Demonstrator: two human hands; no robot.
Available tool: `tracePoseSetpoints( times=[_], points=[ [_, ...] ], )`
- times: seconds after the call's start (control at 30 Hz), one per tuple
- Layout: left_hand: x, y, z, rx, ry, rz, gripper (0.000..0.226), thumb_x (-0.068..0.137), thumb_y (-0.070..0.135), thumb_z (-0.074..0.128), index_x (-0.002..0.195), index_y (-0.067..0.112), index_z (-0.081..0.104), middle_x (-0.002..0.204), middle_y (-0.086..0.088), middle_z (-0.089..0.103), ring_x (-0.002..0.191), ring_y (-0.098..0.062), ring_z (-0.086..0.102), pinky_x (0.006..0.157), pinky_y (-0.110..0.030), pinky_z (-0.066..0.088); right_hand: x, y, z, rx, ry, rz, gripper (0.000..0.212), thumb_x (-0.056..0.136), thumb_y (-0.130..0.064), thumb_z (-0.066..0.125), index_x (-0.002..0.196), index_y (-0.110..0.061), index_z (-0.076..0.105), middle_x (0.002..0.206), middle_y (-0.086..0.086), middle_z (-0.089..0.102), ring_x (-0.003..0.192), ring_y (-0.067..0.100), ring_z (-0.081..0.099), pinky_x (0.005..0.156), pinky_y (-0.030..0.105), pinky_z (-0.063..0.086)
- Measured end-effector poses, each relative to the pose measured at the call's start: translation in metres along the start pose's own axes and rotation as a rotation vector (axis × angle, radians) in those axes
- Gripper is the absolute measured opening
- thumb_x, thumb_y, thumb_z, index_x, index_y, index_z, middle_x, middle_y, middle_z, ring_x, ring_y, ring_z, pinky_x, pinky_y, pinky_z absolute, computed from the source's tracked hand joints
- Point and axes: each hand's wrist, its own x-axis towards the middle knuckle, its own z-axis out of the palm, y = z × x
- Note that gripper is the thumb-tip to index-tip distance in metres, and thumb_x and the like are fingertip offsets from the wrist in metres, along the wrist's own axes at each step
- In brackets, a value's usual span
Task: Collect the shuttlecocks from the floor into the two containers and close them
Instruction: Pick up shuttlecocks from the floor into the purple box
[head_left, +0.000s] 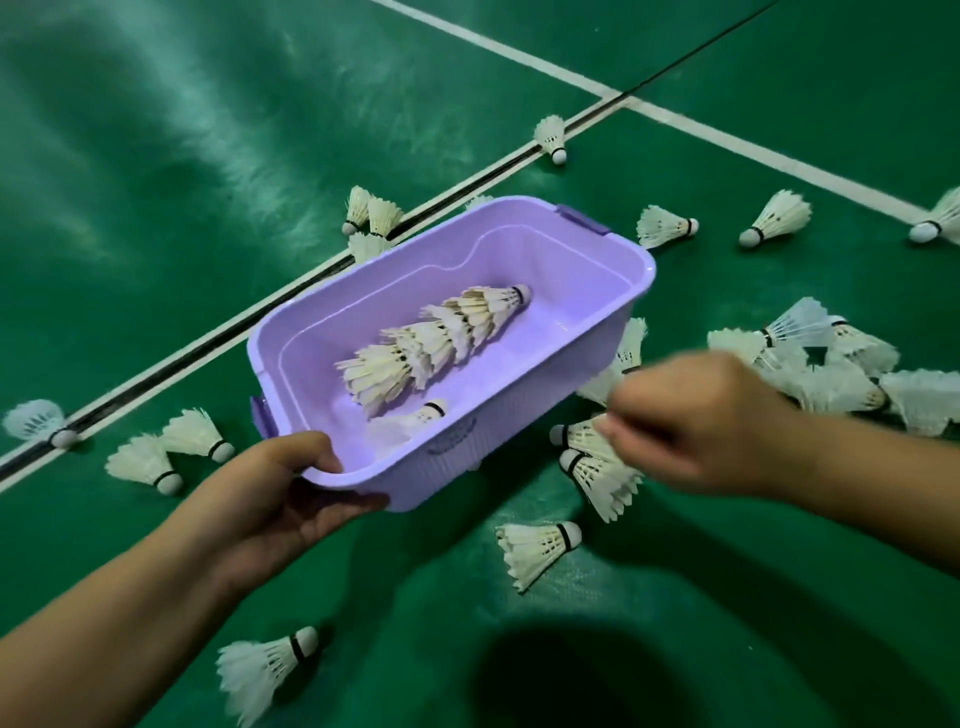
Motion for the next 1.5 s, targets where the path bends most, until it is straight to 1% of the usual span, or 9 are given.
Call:
tracePoseSetpoints(
  times=[0.1,0.2,0.43,0.6,0.83,0.93,1.07,1.27,1.5],
  points=[
    [-0.001,0.003,-0.003,0.012,0.029,0.007,0.032,0.08,-0.011,0.034,0.094,0.004,0.058,0.068,-0.011,0.074,0.052,-0.028,0.07,0.038,-0.029,0.054,-0.037,0.023,0.056,-0.266,-0.543,0.061,0.041,0.085,-0.017,0.05,0.123,-0.03,0.046,0.118,0.005,0.061,0.093,0.022,0.062,0.065,0.031,0.049],
    [-0.004,0.002,0.002,0.022,0.021,-0.004,0.034,0.081,-0.012,0.033,0.094,0.005,0.058,0.068,-0.01,0.074,0.051,-0.028,0.07,0.037,-0.03,0.054,-0.042,0.034,0.086,-0.385,-0.891,-0.028,0.076,0.089,-0.01,0.052,0.147,-0.037,0.013,0.158,0.004,0.0,0.132,0.029,0.027,0.098,0.044,0.033],
    [-0.016,-0.009,0.012,0.083,-0.059,-0.062,0.029,0.081,-0.015,0.034,0.091,-0.001,0.058,0.065,-0.009,0.073,0.051,-0.024,0.069,0.048,-0.043,0.057,-0.034,0.031,0.093,-0.332,-0.834,-0.26,0.027,0.095,-0.021,0.052,0.122,-0.024,0.052,0.114,-0.007,0.06,0.107,0.008,0.054,0.099,0.023,0.045],
    [-0.016,-0.01,0.013,0.075,-0.068,-0.083,0.03,0.08,-0.014,0.034,0.092,-0.001,0.059,0.069,-0.011,0.073,0.053,-0.024,0.07,0.052,-0.045,0.057,-0.046,0.01,0.075,-0.251,-0.825,-0.18,0.059,0.065,-0.05,0.068,0.112,-0.017,0.058,0.119,0.006,0.062,0.11,0.023,0.059,0.097,0.04,0.045],
    [-0.007,-0.013,0.006,0.077,-0.048,-0.034,0.036,0.079,-0.015,0.036,0.1,0.001,0.06,0.085,-0.012,0.075,0.062,-0.025,0.072,0.057,-0.046,0.058,0.019,-0.048,-0.054,0.501,-0.66,0.11,0.038,0.073,-0.05,0.059,0.102,-0.028,0.048,0.086,-0.008,0.064,0.074,0.007,0.06,0.066,0.019,0.047],
    [-0.006,-0.018,0.011,0.093,-0.068,0.014,0.039,0.08,-0.017,0.035,0.102,0.002,0.062,0.091,-0.014,0.075,0.066,-0.026,0.073,0.053,-0.04,0.06,0.057,-0.021,-0.078,0.193,-0.38,0.205,0.039,0.071,-0.05,0.066,0.103,-0.03,0.059,0.096,-0.012,0.058,0.085,0.009,0.057,0.076,0.029,0.05],
    [-0.012,-0.025,0.023,0.151,-0.086,0.056,0.039,0.08,-0.018,0.036,0.098,0.005,0.062,0.088,-0.012,0.076,0.073,-0.028,0.071,0.066,-0.046,0.058,0.087,0.005,-0.032,-0.427,-0.747,0.438,0.04,0.072,-0.036,0.076,0.107,-0.021,0.064,0.101,0.003,0.054,0.099,0.026,0.056,0.071,0.031,0.045],
    [-0.018,-0.035,0.036,0.212,-0.14,0.048,0.038,0.079,-0.016,0.039,0.098,0.004,0.065,0.091,-0.013,0.076,0.08,-0.029,0.068,0.072,-0.044,0.058,0.076,-0.013,0.04,-0.397,-0.936,0.466,0.036,0.088,-0.011,0.057,0.124,-0.013,0.054,0.133,0.006,0.05,0.122,0.028,0.05,0.087,0.041,0.044],
    [-0.017,-0.038,0.038,0.234,-0.133,0.041,0.039,0.078,-0.016,0.04,0.101,0.003,0.065,0.098,-0.018,0.074,0.088,-0.031,0.067,0.081,-0.046,0.055,0.062,-0.012,0.045,-0.273,-0.84,0.228,0.026,0.084,-0.012,0.059,0.11,-0.012,0.06,0.104,0.003,0.048,0.104,0.025,0.057,0.059,0.027,0.037]
  ],
)
